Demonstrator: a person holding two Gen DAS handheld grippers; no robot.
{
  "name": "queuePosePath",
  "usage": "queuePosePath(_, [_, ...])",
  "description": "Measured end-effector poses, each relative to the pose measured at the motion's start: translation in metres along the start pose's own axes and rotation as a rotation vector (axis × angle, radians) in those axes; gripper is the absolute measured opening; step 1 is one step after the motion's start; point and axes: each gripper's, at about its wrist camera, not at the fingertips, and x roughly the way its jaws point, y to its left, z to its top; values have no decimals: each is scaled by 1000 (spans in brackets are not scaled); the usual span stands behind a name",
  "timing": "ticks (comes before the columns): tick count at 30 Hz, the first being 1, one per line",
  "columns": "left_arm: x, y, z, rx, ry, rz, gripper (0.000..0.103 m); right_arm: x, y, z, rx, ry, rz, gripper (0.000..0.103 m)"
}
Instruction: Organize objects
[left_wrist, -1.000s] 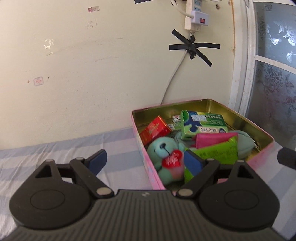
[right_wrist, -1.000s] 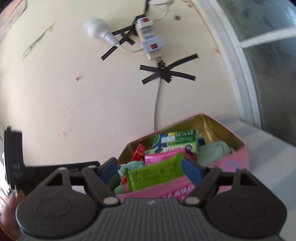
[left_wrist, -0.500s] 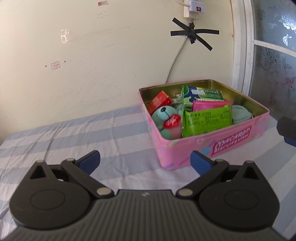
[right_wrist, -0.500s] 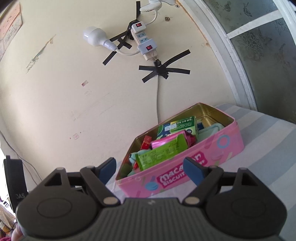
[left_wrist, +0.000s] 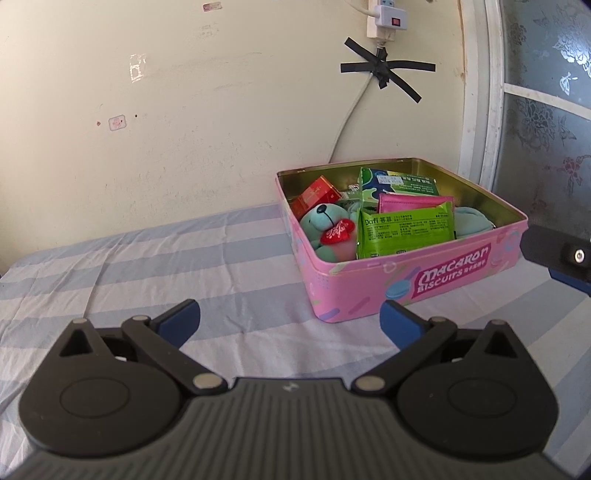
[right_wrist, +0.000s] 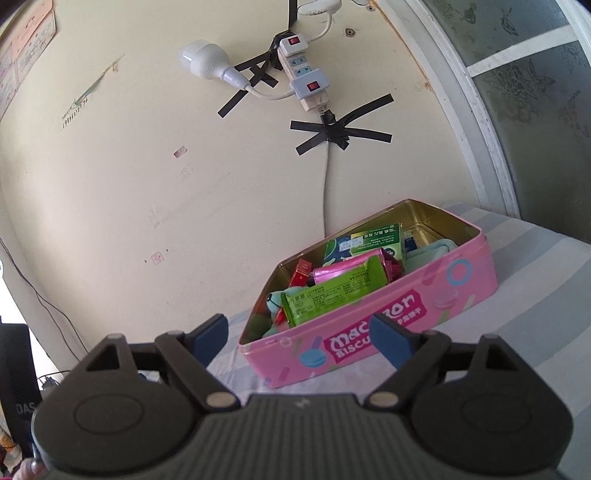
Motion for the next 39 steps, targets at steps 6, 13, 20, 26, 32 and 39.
queuePosePath(6, [3, 0, 0, 1, 5, 33, 103, 0, -4, 0, 12, -4, -11, 89])
queuePosePath(13, [5, -4, -2, 24, 18, 61, 103, 2, -9, 0, 25, 2, -11, 90])
queuePosePath(20, [9, -7, -5, 35, 42, 68, 103, 1, -14, -1, 36, 3, -14, 91])
queuePosePath(26, [11, -10, -8, 43, 60, 73, 103, 2, -18, -1, 46, 14, -17, 91])
queuePosePath(32, [11, -12, -9, 54, 65, 77, 103, 3, -19, -2, 48, 14, -16, 91])
queuePosePath(39, [11, -15, -11, 59, 87, 66, 103, 3, -21, 0, 56, 12, -20, 92])
